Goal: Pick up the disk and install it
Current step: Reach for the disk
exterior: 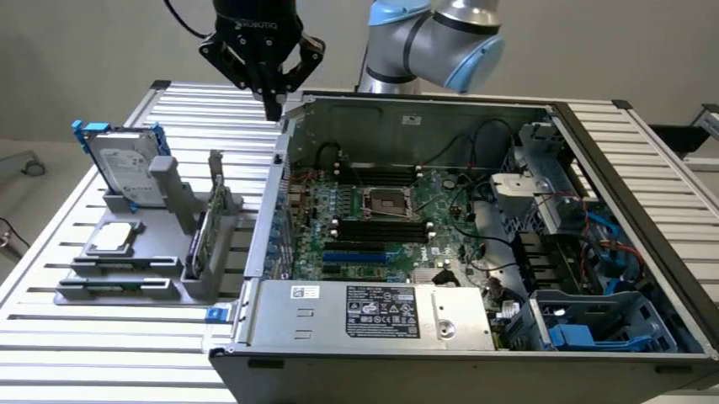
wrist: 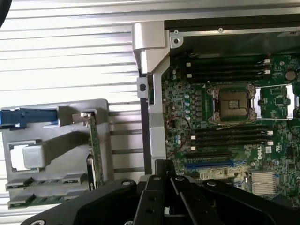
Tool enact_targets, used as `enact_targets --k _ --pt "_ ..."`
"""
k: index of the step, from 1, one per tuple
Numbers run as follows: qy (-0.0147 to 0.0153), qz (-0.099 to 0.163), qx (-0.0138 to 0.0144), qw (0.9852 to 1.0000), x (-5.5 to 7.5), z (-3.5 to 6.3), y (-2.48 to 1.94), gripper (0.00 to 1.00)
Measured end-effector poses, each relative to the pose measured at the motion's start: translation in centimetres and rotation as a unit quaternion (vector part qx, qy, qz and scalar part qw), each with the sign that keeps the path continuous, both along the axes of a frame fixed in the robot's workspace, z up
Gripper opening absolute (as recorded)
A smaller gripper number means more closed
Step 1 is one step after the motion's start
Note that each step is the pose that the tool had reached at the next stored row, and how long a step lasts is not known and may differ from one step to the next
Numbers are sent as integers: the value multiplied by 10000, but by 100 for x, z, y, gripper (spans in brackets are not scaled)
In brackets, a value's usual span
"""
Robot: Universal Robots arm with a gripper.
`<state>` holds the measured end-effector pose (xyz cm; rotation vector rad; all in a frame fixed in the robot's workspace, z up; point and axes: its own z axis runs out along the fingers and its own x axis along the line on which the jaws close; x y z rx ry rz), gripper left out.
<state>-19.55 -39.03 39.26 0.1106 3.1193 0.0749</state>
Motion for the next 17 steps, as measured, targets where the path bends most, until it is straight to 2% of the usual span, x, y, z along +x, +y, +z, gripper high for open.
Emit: enact_targets --k 17 --pt "1 0 0 10000 -775 -6 245 11"
